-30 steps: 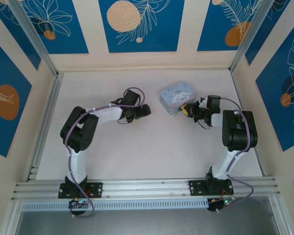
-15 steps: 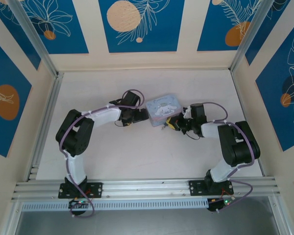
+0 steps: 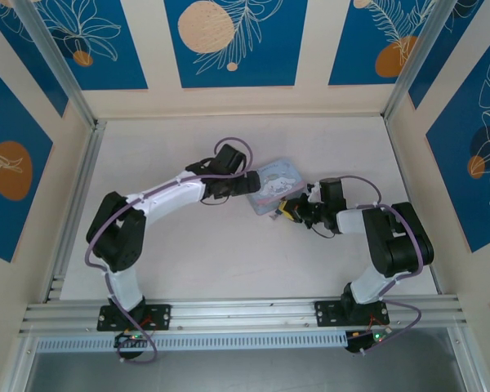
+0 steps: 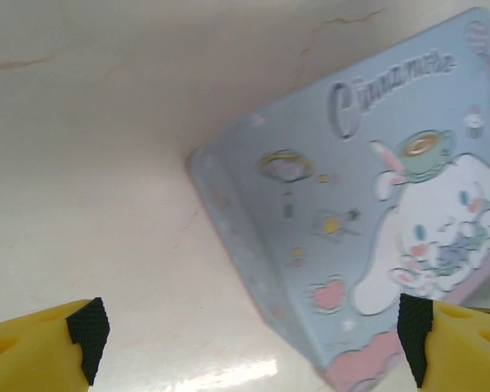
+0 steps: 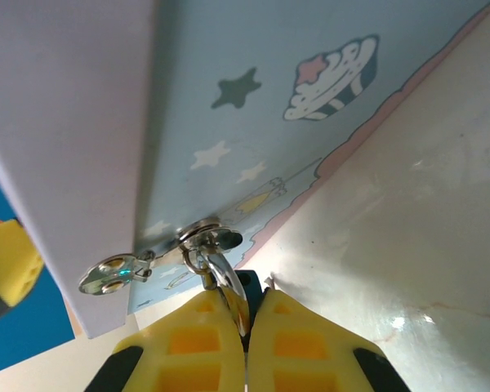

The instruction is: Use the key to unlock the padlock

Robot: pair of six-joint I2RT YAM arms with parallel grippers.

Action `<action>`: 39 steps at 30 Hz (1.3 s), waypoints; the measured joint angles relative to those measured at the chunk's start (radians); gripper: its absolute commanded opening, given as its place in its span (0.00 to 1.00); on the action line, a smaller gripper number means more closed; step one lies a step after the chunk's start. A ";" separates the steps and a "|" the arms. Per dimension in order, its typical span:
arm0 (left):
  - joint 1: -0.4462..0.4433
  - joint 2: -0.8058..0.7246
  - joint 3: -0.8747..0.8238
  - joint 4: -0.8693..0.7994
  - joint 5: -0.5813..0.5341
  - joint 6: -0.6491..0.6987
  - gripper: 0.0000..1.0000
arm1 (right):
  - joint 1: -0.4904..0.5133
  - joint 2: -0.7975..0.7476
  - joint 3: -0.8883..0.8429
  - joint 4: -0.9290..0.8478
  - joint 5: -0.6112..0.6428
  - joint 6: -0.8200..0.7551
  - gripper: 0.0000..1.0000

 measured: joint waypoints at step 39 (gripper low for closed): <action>-0.100 0.232 0.192 -0.020 -0.120 0.100 0.83 | -0.195 0.103 0.093 0.001 -0.140 -0.016 0.00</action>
